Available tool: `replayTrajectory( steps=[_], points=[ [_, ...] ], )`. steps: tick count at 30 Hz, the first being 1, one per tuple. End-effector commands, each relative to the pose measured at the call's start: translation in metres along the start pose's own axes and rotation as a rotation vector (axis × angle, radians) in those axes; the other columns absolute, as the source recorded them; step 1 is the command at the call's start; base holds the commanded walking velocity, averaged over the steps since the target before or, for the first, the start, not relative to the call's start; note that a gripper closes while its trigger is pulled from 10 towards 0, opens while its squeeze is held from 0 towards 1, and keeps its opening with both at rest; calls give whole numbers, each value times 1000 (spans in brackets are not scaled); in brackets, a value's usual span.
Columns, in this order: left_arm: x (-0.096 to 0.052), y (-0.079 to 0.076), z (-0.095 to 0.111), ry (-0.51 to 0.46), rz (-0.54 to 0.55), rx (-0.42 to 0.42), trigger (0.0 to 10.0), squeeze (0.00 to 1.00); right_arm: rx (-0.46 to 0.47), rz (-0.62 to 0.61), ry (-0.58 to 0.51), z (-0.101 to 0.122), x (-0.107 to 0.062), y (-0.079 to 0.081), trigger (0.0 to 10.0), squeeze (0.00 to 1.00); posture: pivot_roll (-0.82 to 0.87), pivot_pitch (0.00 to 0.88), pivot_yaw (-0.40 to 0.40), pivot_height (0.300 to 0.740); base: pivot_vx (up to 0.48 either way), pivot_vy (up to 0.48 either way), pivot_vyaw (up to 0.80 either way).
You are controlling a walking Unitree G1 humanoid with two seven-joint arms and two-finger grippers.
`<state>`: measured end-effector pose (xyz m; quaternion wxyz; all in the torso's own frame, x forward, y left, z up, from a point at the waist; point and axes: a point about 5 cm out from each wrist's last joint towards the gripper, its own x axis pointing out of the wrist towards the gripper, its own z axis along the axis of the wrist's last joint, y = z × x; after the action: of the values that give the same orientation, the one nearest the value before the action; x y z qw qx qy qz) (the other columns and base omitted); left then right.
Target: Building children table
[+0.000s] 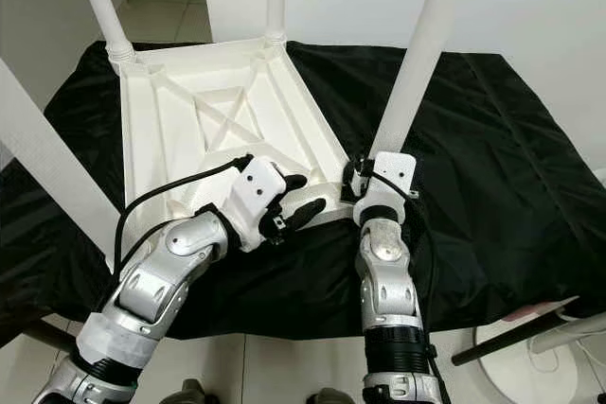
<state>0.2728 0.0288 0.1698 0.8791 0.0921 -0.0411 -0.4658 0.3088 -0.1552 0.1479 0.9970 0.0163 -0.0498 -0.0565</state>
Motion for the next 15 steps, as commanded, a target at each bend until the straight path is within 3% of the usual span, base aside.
replayTrajectory(
  steps=[1,5,6,8,9,10,12,15],
  points=[
    [1,2,0,2,9,-8,10000,0,24,26,-15,5,2,-3,10000,1000,-46,0,-2,740,0,0,0],
    [0,3,1,0,12,-7,10000,0,40,151,-5,8,8,-16,10000,1000,-44,0,-4,740,0,0,0],
    [0,3,2,-2,14,-7,10000,0,16,234,9,8,9,-22,10000,392,-46,0,-4,740,0,0,0],
    [0,3,2,-2,14,-7,10000,0,16,234,9,8,9,-22,10000,392,-46,0,-4,740,0,0,0],
    [0,3,2,-3,14,-7,10000,0,-54,345,21,6,8,-29,10000,0,-46,0,-3,740,0,0,0],
    [0,3,2,-3,14,-7,10000,0,-54,345,21,6,8,-29,10000,0,-46,0,-3,740,0,0,0],
    [1,2,3,-4,11,-7,10000,0,-147,533,90,-4,3,-42,10000,0,-46,0,-3,740,0,0,0],
    [0,2,3,-4,10,-5,10000,0,-175,635,125,-9,0,-47,10000,0,-46,0,-3,740,0,0,0]
  ],
)
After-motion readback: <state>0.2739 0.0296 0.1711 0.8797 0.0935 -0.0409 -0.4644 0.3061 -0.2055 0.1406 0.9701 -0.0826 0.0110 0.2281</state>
